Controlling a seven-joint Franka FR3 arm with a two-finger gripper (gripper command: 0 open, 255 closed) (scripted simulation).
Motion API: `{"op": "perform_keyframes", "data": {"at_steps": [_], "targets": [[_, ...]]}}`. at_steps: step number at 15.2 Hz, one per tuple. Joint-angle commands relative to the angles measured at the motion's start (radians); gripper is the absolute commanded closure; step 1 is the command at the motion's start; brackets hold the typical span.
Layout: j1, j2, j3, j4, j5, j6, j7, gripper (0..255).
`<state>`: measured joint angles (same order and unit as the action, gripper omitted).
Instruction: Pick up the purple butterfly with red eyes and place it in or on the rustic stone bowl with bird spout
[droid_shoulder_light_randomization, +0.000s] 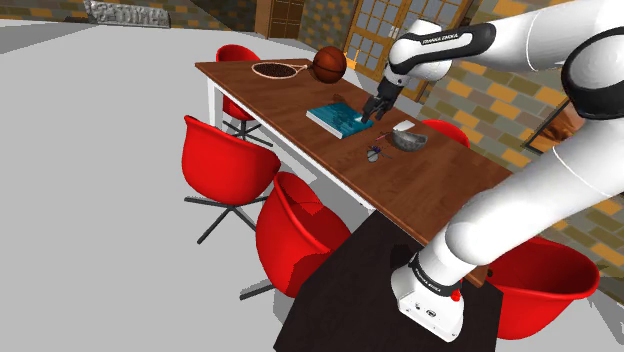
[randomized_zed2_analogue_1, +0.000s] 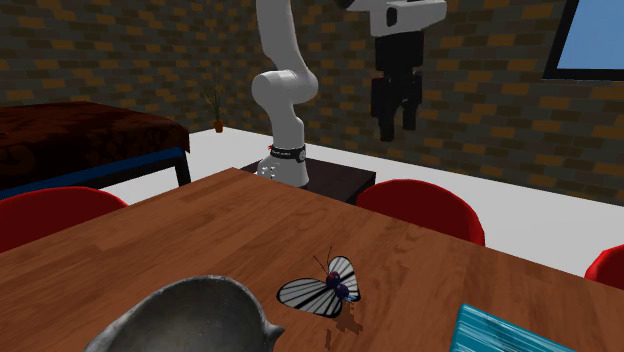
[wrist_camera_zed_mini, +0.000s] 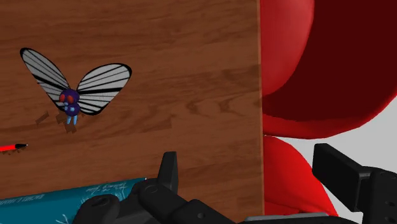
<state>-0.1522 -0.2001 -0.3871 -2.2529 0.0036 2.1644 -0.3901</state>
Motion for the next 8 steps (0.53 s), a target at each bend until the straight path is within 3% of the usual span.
{"op": "perform_keyframes", "data": {"at_steps": [1, 8], "targets": [[-0.007, 0.074, -0.03, 0.042, 0.032, 0.024, -0.038, 0], [-0.062, 0.331, -0.092, 0.204, 0.186, 0.071, -0.173, 0]]}}
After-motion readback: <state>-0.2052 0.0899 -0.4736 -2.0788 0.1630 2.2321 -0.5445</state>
